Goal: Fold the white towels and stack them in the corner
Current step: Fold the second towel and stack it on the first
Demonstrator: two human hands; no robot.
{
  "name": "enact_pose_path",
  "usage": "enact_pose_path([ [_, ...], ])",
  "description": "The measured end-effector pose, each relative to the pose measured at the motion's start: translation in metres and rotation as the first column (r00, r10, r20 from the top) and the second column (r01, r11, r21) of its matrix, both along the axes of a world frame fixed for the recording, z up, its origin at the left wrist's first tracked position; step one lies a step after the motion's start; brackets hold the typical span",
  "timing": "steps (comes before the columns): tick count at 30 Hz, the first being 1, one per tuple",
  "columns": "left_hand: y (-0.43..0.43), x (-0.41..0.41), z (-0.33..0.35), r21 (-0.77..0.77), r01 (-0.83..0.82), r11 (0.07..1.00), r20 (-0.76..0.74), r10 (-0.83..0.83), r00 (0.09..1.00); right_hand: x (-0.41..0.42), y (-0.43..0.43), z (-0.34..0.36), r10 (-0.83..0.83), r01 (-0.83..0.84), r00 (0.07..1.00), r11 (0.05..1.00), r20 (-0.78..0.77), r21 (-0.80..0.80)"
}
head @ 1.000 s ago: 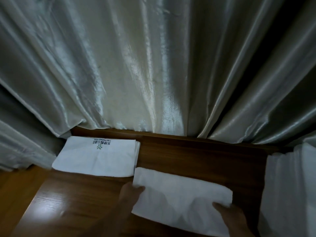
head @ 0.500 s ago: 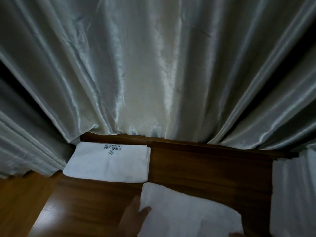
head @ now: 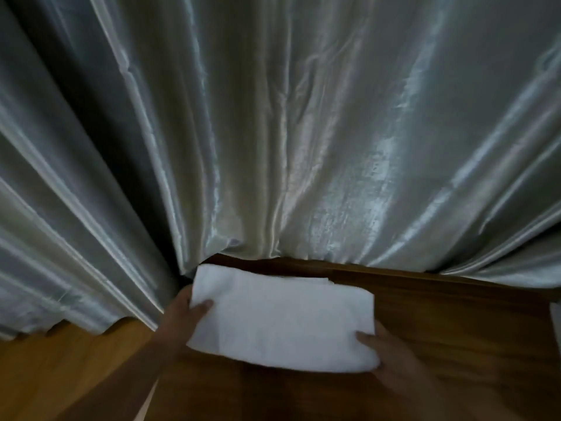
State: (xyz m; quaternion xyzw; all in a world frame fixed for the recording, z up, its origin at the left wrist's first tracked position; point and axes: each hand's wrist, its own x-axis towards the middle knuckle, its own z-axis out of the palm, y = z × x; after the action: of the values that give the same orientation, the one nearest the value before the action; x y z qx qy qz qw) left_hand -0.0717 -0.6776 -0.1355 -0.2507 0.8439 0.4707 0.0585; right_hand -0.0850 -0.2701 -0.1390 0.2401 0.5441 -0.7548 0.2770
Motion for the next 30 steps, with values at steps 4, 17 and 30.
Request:
enact_pose_path([
  [4,-0.051,-0.027,-0.023,0.039,-0.044,0.998,0.047,0.042,0.998,-0.04,-0.04,-0.032,0.054,-0.055,0.998,0.998,0.021,0.027],
  [17,-0.051,-0.05,-0.087,-0.172,-0.028,0.985,0.19,0.061,0.98,-0.078,-0.083,-0.091,0.318,-0.217,0.947,0.525,0.046,0.823],
  [30,-0.056,-0.065,-0.093,-0.023,-0.099,0.995,0.416,0.1,0.904,-0.1,-0.102,-0.067,0.025,-0.184,0.968,0.745,0.249,0.641],
])
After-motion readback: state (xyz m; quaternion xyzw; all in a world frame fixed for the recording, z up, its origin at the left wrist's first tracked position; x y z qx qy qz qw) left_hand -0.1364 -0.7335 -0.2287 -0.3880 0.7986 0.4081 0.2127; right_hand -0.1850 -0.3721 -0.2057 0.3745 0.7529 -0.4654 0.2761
